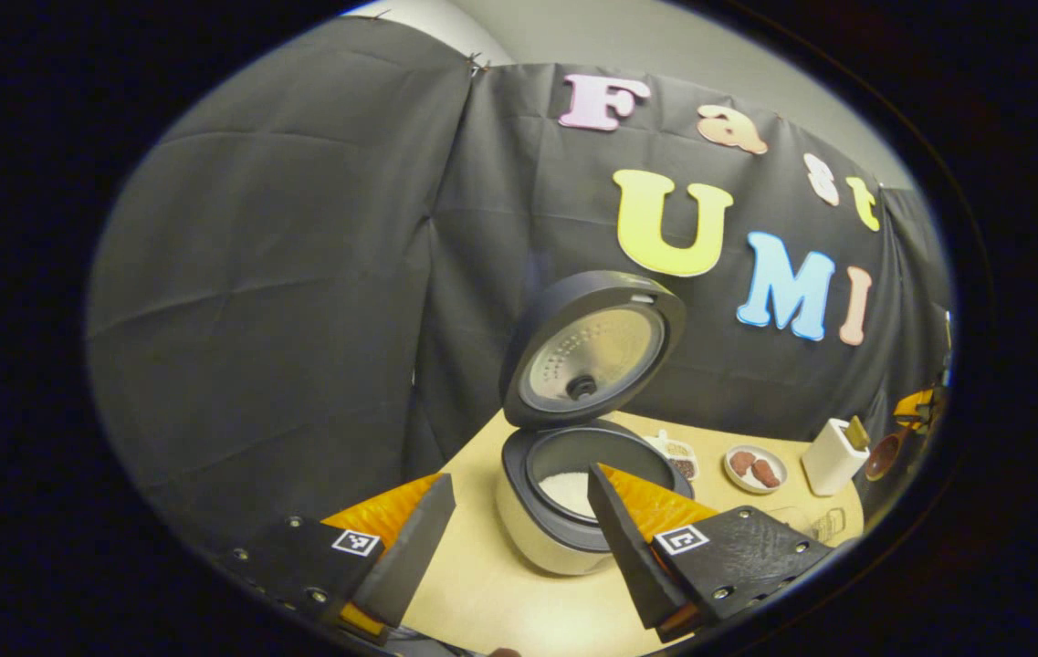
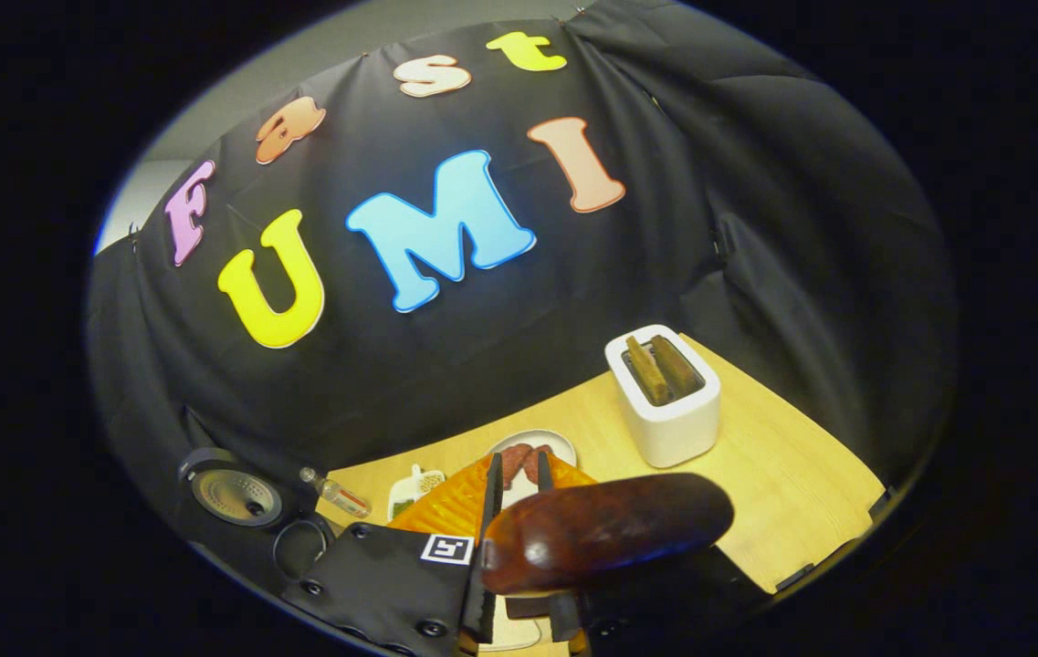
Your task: Close the left gripper, press the button to open the rice cooker; take a wooden spoon from the chopstick holder with the right hand, scoop a spoonful of rice and pour it into the rice cooker, then put the wooden spoon back into the chopstick holder.
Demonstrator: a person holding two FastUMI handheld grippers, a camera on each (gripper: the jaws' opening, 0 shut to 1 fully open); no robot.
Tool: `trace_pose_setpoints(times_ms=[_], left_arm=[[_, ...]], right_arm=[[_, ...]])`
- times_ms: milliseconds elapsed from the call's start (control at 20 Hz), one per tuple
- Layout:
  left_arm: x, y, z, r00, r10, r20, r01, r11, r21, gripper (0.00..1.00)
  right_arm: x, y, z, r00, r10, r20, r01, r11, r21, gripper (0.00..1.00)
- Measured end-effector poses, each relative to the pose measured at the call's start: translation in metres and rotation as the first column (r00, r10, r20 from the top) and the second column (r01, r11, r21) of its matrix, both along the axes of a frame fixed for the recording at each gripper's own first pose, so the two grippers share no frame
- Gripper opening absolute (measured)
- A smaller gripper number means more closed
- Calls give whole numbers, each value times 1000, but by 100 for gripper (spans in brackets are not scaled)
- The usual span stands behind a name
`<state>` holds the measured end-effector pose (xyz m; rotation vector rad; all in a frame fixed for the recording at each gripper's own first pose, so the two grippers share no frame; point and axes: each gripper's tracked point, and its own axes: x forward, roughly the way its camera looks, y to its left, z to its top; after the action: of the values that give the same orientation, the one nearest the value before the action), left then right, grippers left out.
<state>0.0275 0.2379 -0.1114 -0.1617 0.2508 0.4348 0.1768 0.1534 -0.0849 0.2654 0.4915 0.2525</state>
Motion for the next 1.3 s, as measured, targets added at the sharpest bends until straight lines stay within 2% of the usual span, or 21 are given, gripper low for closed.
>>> trace_pose_setpoints(times_ms=[200, 400, 650, 800, 1000, 1100, 1200, 1300], left_arm=[[-8, 14, -8, 1000, 13, 3, -13, 1000, -7, 92], [-19, 20, -13, 1000, 16, -3, -16, 1000, -5, 92], [-36, 28, -22, 999, 45, -24, -45, 999, -13, 93], [-47, 29, -39, 997, 40, -62, -41, 999, -11, 93], [-51, 32, -62, 993, 35, -110, -34, 999, 5, 92], [-53, 35, -69, 991, 51, -127, -52, 999, -2, 93], [-55, 38, -79, 987, 72, -147, -73, 997, -5, 93], [-57, 39, -80, 987, 81, -141, -83, 996, -13, 93]], right_arm=[[-8, 58, 3, 996, 92, 6, -92, 996, 5, 22], [-30, 106, -28, 980, 191, -57, -191, 982, 5, 22], [-50, 135, -97, 956, 263, -134, -279, 953, -122, 21], [-63, 137, -142, 933, 299, -199, -341, 911, -233, 21], [-76, 136, -193, 907, 329, -263, -408, 839, -359, 22], [-80, 125, -216, 904, 313, -290, -415, 801, -431, 22], [-83, 118, -231, 905, 290, -311, -413, 777, -475, 22], [-90, 119, -248, 888, 298, -351, -445, 751, -489, 22]])
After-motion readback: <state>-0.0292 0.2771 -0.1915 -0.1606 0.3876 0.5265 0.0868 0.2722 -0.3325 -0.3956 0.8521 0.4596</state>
